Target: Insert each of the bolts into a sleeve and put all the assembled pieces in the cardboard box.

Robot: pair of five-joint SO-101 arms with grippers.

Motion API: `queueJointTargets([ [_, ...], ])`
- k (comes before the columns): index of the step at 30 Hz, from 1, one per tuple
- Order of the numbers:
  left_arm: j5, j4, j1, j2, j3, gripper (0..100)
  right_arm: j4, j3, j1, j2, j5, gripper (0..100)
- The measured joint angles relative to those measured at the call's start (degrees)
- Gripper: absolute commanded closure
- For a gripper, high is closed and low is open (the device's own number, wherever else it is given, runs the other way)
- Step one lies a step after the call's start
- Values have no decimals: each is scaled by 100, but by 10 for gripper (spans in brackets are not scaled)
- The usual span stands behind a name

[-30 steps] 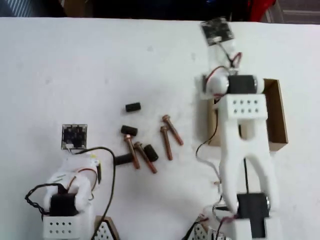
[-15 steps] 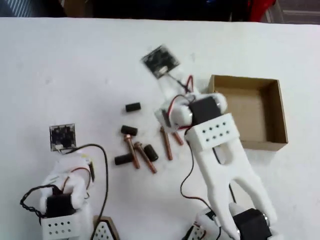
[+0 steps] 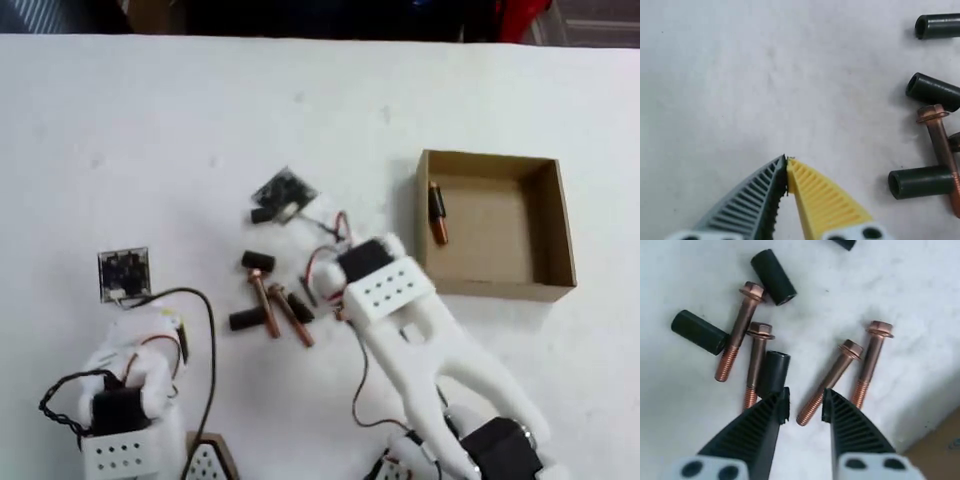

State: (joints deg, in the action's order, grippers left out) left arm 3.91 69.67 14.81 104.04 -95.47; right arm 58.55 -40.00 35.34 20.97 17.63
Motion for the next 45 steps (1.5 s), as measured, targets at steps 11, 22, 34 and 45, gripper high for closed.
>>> queueJointTargets([
  [11,0,0,536,0,0,977,-765,-642,237,0,0,876],
  [22,0,0,677,0,0,978,-1442,-703,431,-879,0,876],
  [34,0,0,677,0,0,977,-1547,-651,387,-1556,-9,878],
  [45,-360,0,677,0,-26,978,-1530,-554,255,-1714,26,905],
])
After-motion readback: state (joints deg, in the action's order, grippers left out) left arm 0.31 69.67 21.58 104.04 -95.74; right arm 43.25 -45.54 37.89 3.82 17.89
